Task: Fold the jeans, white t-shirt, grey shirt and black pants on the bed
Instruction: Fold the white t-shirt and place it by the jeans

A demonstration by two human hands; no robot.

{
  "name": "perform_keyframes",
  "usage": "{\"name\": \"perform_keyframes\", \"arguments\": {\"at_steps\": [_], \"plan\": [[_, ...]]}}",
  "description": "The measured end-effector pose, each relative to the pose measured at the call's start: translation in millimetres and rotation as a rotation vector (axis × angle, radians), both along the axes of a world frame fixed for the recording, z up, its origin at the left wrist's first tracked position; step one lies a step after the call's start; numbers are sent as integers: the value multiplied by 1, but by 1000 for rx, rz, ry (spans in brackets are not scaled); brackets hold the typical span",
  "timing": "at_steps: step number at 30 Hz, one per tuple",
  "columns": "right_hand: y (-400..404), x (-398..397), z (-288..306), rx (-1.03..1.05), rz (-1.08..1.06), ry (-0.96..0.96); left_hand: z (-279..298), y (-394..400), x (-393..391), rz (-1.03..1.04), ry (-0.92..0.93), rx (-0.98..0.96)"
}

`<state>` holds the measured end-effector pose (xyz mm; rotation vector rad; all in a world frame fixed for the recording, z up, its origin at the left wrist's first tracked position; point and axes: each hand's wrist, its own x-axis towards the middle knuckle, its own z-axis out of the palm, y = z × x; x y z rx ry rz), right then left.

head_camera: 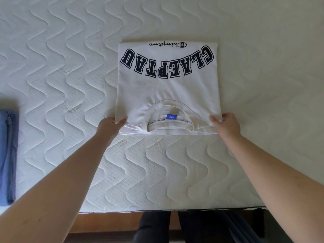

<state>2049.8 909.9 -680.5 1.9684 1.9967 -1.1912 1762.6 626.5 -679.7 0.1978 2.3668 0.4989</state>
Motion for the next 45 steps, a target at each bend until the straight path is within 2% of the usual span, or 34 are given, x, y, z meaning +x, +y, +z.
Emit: {"name": "perform_keyframes", "arguments": {"at_steps": [2,4,8,10,12,17,25,30,34,38,41,43,45], "plan": [[-2,0,2,-53,72,-77,1,-2,-2,-15,-4,-37],[-3,0,3,-62,84,-76,-1,-1,-2,90,-62,33],[-10,1,0,-109,-107,84,-2,0,14,464,-321,312],[-14,4,-1,-160,-160,139,-3,-1,24,540,-359,356],[-15,8,-1,-192,-159,163,-3,-1,30,575,-321,366],[-28,9,4,-191,-166,142,0,1,31,530,-149,346],[-82,16,11,-308,-205,119,6,-15,1,431,-29,289],[-144,22,15,-392,-197,83,5,-25,-19,398,19,231],[-204,22,17,-554,-243,47,10,-32,-33,414,39,216],[-213,14,22,-585,-228,11,13,-43,-29,449,35,235],[-195,11,37,-750,-79,-163,15,-50,-13,538,14,267],[-175,13,49,-842,28,-332,16,-57,3,625,-48,313],[-154,15,59,-917,101,-421,15,-65,20,623,-130,337]]}}
